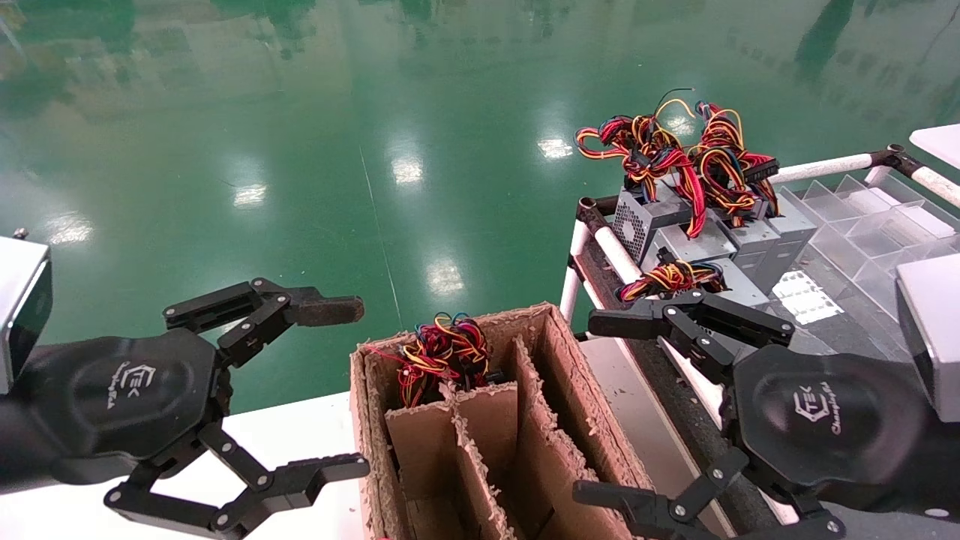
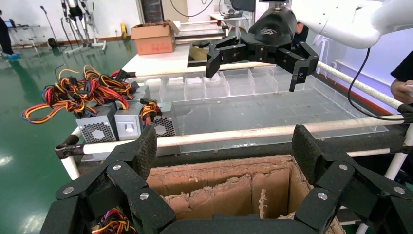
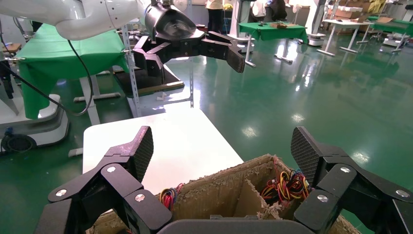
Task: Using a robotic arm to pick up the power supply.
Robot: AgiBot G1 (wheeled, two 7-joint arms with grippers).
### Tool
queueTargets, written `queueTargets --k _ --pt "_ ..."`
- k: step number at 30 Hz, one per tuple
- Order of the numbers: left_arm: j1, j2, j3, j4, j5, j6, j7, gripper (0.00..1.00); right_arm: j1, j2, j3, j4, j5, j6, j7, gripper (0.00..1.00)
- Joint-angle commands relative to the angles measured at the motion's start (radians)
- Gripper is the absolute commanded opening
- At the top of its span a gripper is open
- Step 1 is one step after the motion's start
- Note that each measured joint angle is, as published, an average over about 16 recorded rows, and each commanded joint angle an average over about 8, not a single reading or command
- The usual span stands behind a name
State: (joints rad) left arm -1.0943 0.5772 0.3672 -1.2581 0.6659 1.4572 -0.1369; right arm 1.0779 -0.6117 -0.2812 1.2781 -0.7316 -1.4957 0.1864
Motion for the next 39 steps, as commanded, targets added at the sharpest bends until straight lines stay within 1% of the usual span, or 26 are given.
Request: queueTargets --k 1,16,17,18,24,25,39 --pt "0.000 0.000 0.000 0.000 0.000 0.000 0.000 1.00 0.000 0.000 0.000 0.000 0.000 0.000 0.000 1.00" --pt "0.000 0.000 0.000 0.000 0.000 0.000 0.000 1.00 0.000 0.000 0.000 0.000 0.000 0.000 0.000 1.00" --pt "0.000 0.000 0.000 0.000 0.000 0.000 0.000 0.93 0.000 0.000 0.000 0.000 0.000 0.000 0.000 1.00" --pt "0.000 0.000 0.000 0.000 0.000 0.000 0.000 0.81 0.000 0.000 0.000 0.000 0.000 0.000 0.000 1.00" --pt "0.000 0.000 0.000 0.000 0.000 0.000 0.000 0.06 0.000 0.000 0.000 0.000 0.000 0.000 0.000 1.00" --pt "0.000 0.000 0.000 0.000 0.000 0.000 0.000 0.01 0.000 0.000 0.000 0.000 0.000 0.000 0.000 1.00" --pt "0.000 0.000 0.000 0.000 0.000 0.000 0.000 0.00 0.000 0.000 0.000 0.000 0.000 0.000 0.000 1.00"
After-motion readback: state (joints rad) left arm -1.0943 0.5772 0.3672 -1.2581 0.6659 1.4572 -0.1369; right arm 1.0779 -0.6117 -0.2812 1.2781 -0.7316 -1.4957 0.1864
